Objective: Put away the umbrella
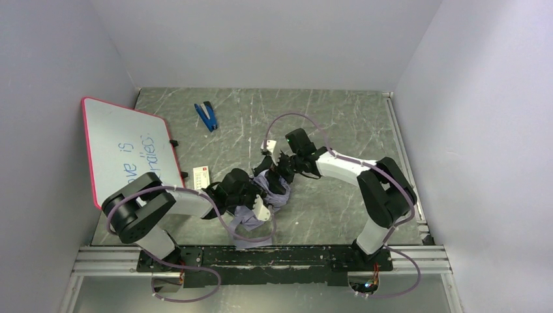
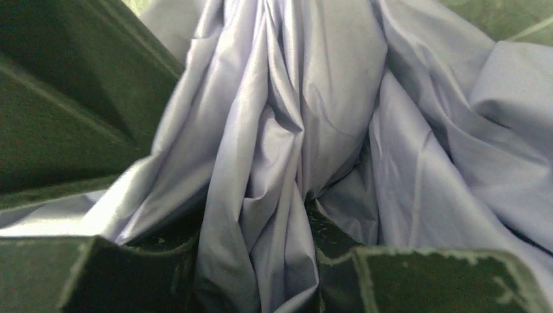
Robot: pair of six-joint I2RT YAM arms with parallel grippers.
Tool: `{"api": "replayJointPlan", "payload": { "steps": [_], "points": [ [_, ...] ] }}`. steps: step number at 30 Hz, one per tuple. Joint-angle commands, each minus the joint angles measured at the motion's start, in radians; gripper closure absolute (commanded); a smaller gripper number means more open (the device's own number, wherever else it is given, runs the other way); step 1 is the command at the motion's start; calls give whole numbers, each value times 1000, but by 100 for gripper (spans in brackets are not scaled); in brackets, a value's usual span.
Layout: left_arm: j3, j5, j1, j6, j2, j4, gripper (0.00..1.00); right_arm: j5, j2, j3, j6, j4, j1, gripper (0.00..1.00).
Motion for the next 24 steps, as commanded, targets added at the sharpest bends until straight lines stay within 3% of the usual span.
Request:
{"api": "replayJointPlan", "payload": {
  "steps": [1,5,9,10,12,18,24],
  "points": [
    [10,-47,-10,-13,6,91,93,152,113,-50,-38,-79,49,4],
    [10,-79,-16,-40,6,113,78,163,151,-65,-39,-83,64,12],
    [17,-87,-18,-77,-34,96,58,193,159,-83,-20,-66,66,27],
    [22,-88,-18,-86,-49,81,53,207,154,-86,-14,-61,66,31],
    [37,-85,-20,-100,-85,32,30,213,145,-86,-14,-62,65,36],
    [48,-84,-20,-175,-210,-88,4,220,134,-84,-16,-58,66,46],
    [33,-121,-20,-320,-377,-223,3,237,110,-103,-15,-35,65,51]
  ]
}}
